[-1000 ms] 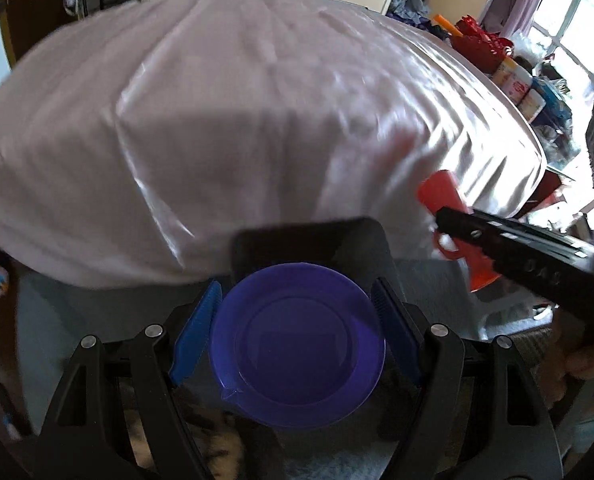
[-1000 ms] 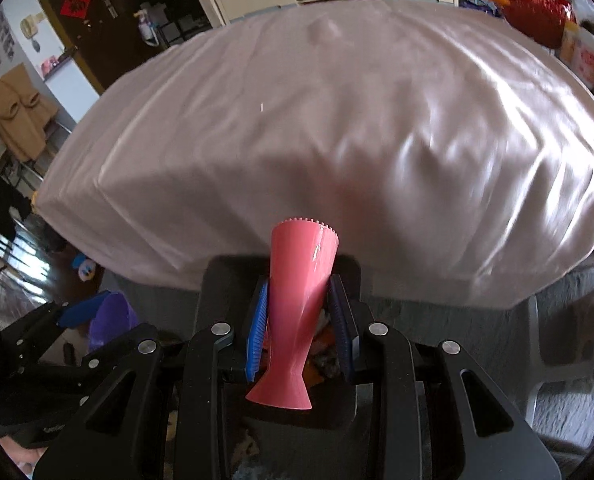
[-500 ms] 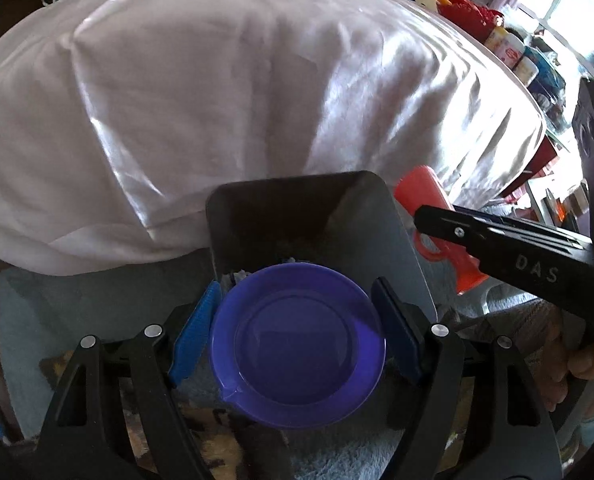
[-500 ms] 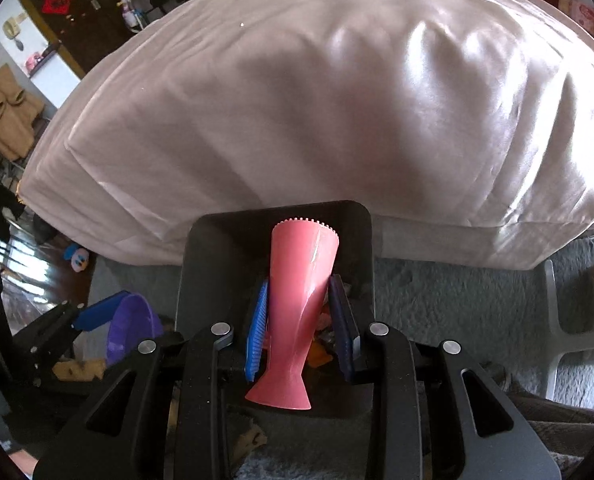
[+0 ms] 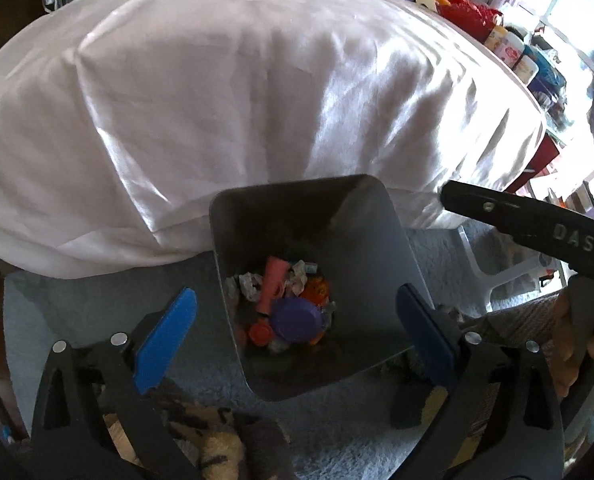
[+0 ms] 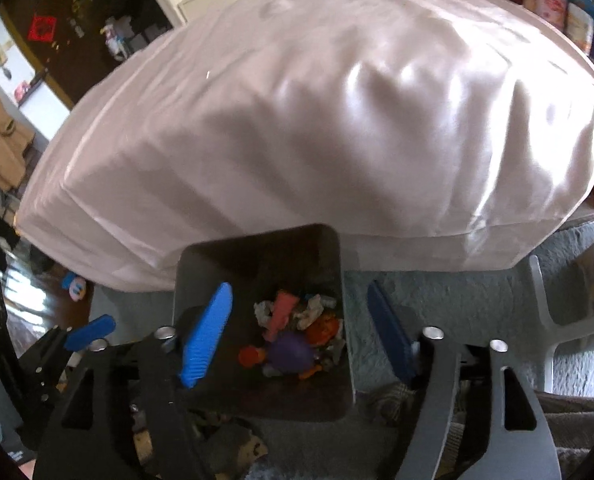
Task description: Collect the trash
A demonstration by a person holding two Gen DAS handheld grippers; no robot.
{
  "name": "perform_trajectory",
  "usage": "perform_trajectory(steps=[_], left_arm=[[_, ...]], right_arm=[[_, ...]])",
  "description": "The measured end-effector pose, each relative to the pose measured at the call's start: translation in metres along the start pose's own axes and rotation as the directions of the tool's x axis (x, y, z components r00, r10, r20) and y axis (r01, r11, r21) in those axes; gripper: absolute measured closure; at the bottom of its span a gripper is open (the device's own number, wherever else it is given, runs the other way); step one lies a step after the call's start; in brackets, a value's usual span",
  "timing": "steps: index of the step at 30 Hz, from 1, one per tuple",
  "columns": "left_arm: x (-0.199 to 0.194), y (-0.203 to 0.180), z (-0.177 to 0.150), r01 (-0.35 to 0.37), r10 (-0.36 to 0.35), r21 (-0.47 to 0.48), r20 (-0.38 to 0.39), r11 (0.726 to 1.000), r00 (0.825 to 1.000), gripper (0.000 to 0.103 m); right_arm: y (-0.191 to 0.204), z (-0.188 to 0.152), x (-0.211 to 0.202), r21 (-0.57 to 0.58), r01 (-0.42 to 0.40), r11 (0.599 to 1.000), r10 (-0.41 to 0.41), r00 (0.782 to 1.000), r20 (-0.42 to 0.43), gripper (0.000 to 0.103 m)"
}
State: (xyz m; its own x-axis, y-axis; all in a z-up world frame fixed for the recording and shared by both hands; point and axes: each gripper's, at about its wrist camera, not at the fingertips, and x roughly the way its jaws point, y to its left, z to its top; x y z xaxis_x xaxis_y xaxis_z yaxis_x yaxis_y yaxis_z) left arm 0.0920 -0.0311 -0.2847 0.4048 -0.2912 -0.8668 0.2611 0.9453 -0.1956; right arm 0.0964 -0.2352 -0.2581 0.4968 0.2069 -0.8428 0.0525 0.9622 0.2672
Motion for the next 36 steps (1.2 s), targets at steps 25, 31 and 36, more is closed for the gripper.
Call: perform_trajectory(steps=[25,31,36], left_arm=[[-0.199,-0.009,-0.011,-0.182,0.208,-0.102,0.417,0.978,0.885,0.008],[-0.227,-0.019,-0.008,-0.172,0.196,-0.094,0.441,0.981,0.876,0.008],[-0.245,-0.028,-0.011,-0.175,0.194,-0.084,0.48,0.981,0.856,0.008]], right_arm=[[0.015,-0.022,-0.182,-0.058,0.239,0.969,-0.19,0.878,0.44,0.003],[0.033,-0.02,-0.217,-0.078,0.287,0.955,-0.212,0.84,0.5,0.003],[0.04,-0.023,-0.231,-0.067,0.287,0.955,-0.214,0.83,0.515,0.003]])
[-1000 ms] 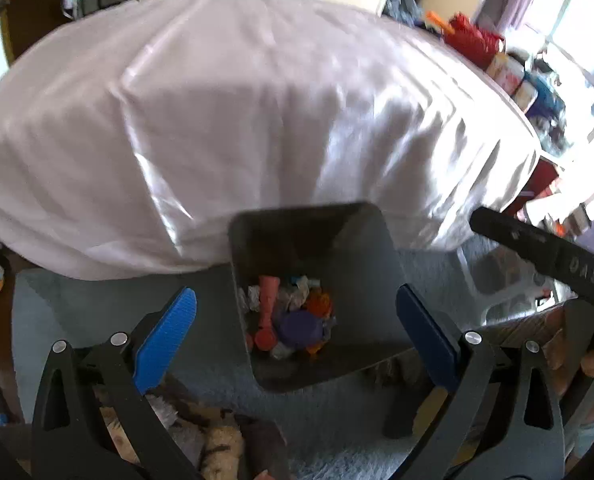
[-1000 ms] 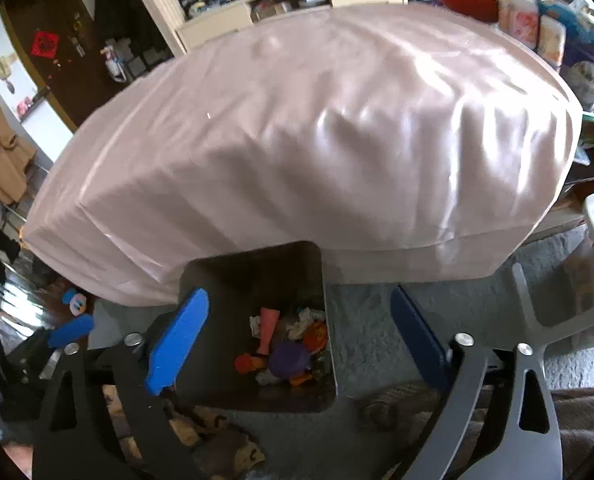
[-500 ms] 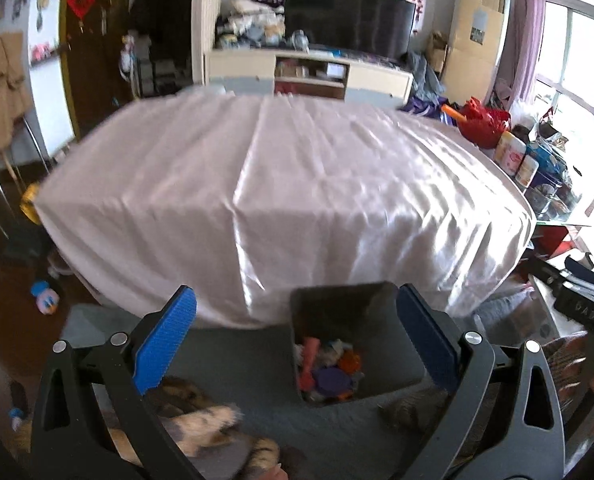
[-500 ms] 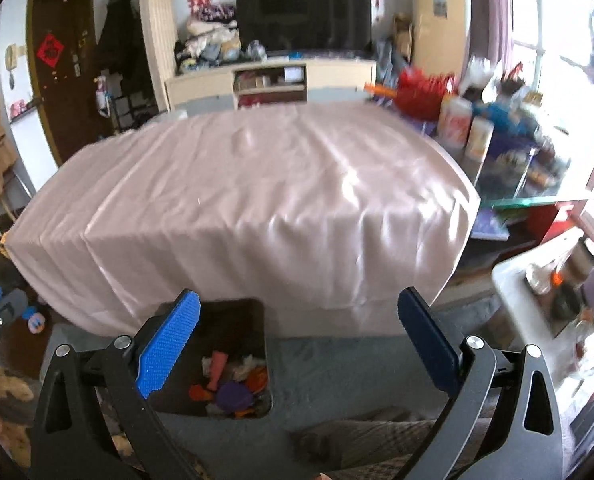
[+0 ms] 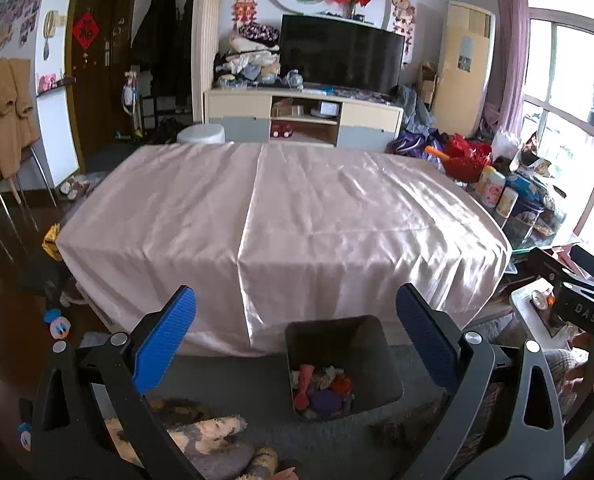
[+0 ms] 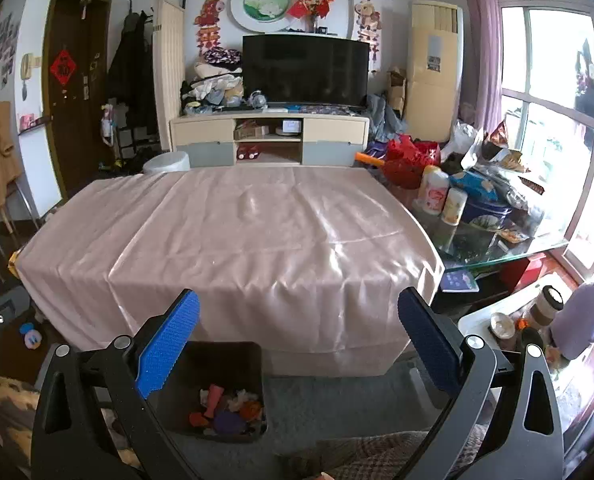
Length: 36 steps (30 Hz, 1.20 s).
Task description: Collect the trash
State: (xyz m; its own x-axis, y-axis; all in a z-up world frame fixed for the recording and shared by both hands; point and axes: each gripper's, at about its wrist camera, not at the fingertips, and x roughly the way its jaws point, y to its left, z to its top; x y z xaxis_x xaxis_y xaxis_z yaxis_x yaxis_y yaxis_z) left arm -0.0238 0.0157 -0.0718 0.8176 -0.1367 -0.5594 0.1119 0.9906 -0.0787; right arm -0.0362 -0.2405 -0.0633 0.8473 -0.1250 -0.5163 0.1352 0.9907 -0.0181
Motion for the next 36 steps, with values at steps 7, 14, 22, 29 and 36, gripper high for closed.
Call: perform_trajectory(steps=[7,14,22,29,36], left_arm=[[-0.019,-0.002,0.007,-0.008,0.007,0.008,0.058,1.0,0.998,0.008],[-0.027,-0.007,0.011,-0.015,0.013,0.027,0.085,1.0,0.996,0.008],[-0.027,-0.008,0.012,-0.021,0.018,0.032,0.091,0.999,0.996,0.008],[-0.028,-0.007,0.014,-0.019,0.016,0.031,0.094,0.999,0.995,0.008],[-0.029,-0.007,0.015,-0.018,0.015,0.034,0.096,0.999,0.995,0.008]], right_arm=[[0.001,0.005,-0.016,-0.011,0.001,1.0,0.0,0.999,0.038,0.003],[0.001,0.01,-0.026,-0.005,-0.015,1.0,0.016,0.998,0.063,0.003],[0.0,0.011,-0.026,-0.002,-0.024,1.0,0.024,0.998,0.063,0.003],[0.001,0.012,-0.024,0.008,-0.043,0.999,0.043,0.998,0.054,0.003],[0.002,0.013,-0.024,0.009,-0.045,0.999,0.044,0.997,0.06,0.003]])
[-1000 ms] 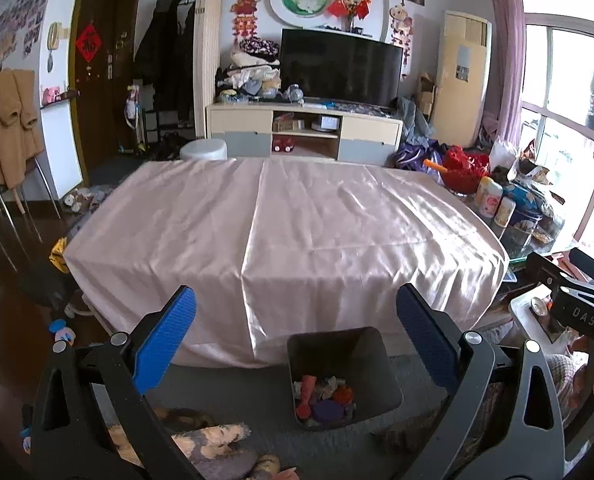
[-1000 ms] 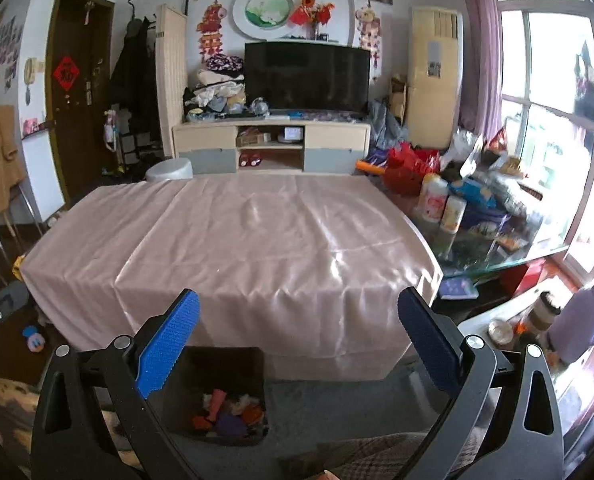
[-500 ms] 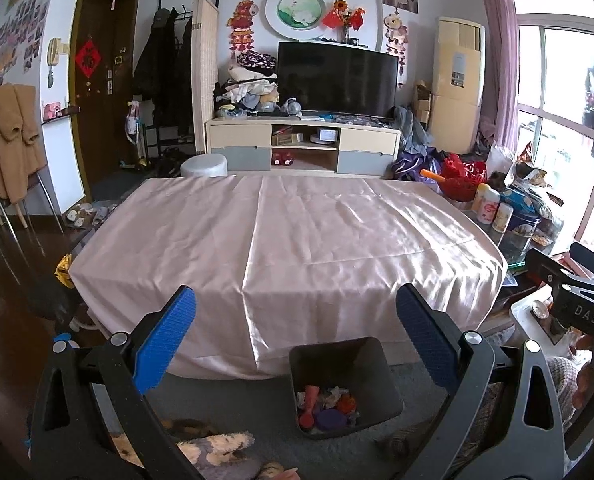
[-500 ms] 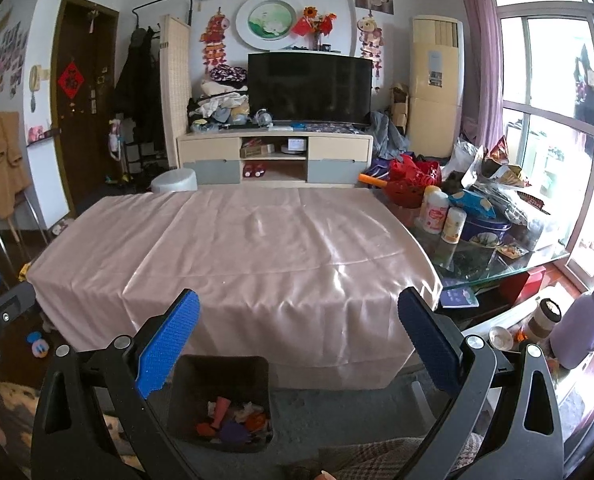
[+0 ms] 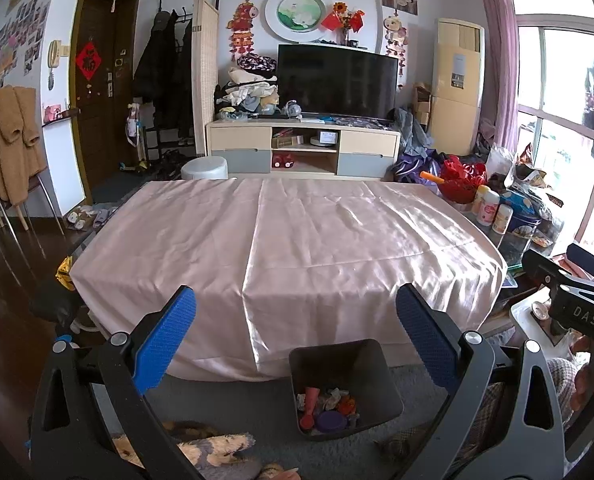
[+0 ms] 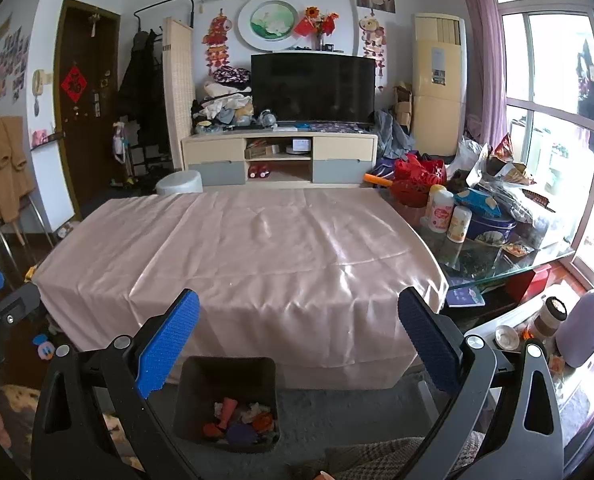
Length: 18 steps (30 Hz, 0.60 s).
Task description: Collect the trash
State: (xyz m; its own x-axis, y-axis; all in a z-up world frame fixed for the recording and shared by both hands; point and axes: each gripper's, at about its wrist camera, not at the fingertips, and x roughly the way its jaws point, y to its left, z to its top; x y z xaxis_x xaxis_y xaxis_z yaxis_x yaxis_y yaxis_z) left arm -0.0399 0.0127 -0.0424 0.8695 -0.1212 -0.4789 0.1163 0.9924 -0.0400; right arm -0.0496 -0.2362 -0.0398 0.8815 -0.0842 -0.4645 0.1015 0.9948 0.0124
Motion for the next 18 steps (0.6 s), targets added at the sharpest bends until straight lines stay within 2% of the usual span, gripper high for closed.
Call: perform_trajectory(steps=[18], left_arm=[[-0.0038,-0.0002,0.0041,0.006,-0.006,0.003,0.011,1.0,1.0,0.008]], right_arm=[[0.006,0.0035,-0.0016,-0.008,-0.02,1.0,0.02,1.0,0.001,0.003]])
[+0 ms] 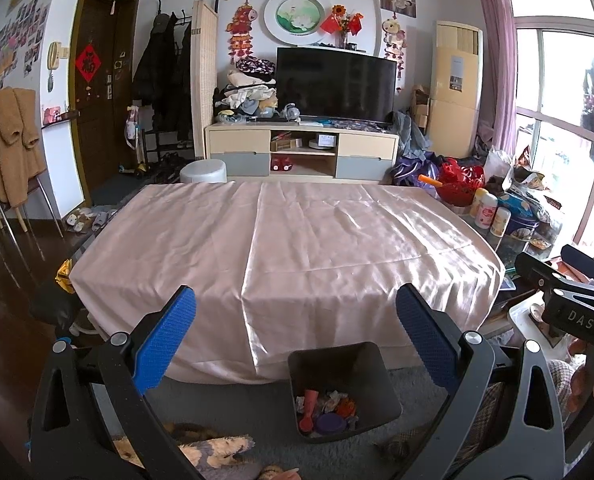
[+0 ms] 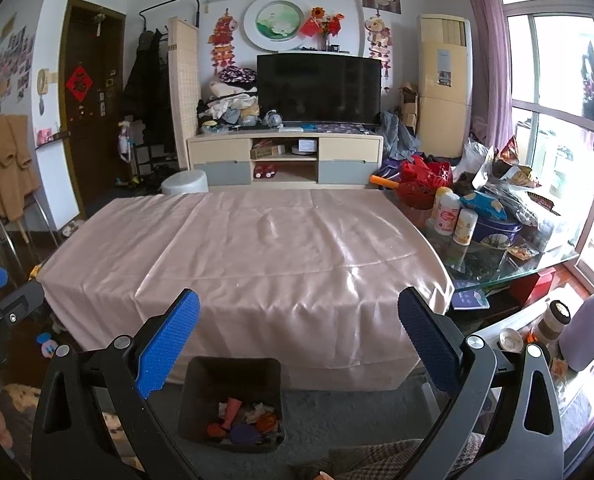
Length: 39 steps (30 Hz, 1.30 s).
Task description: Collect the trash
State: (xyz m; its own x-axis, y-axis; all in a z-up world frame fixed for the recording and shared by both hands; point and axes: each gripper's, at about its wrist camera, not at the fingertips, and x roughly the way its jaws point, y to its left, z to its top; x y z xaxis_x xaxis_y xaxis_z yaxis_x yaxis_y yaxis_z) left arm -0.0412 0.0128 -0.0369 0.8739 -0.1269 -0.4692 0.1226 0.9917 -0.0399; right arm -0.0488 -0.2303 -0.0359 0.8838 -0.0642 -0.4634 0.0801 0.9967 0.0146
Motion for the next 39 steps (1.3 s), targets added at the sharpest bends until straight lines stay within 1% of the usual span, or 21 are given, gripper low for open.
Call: perform_trajectory(steps=[29,39], left_arm=[[0.002,-0.002,0.002,0.01,-0.01,0.001,-0.006,1.0,1.0,0.008],[0.004,-0.006,-0.002,0.007,-0.007,-0.005,-0.013,1.0,1.0,0.008]], right_arm=[[0.002,0.001,0.006,0.004,-0.008,1.0,0.008,1.0,-0.017,0.003],[0.002,-0.004,0.01,0.007,-0.01,1.0,0.01,1.0,-0.022,0.003]])
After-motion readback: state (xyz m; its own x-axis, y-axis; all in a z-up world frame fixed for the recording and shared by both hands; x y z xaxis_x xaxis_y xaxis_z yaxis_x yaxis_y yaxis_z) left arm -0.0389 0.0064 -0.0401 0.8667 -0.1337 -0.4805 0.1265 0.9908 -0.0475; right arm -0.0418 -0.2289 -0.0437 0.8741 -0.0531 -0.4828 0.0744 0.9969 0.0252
